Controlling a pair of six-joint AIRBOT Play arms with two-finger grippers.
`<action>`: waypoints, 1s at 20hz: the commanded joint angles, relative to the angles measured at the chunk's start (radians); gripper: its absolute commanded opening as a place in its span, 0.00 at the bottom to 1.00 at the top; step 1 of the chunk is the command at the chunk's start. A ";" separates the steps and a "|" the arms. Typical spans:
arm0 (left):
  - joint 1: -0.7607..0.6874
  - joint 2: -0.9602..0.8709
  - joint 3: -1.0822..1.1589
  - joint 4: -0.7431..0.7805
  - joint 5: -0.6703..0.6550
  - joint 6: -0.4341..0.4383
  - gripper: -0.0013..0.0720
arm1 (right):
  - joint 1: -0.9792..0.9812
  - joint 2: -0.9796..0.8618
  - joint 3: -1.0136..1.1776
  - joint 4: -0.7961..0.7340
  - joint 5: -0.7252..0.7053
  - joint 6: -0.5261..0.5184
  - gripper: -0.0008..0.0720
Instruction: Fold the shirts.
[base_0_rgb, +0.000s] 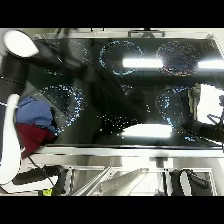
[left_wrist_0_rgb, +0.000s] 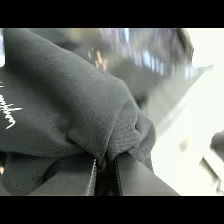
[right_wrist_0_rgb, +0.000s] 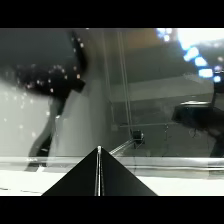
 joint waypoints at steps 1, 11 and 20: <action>-0.092 0.018 -0.200 0.114 0.012 -0.009 0.05 | 0.000 -0.005 0.000 0.000 0.000 -0.022 0.05; 0.219 0.039 -0.358 0.109 -0.127 -0.064 1.00 | 0.003 -0.396 0.014 0.291 -0.156 -0.335 0.55; 0.154 0.313 -1.056 0.101 0.325 -0.060 0.99 | 0.132 -0.867 0.149 0.291 -0.313 -0.442 0.55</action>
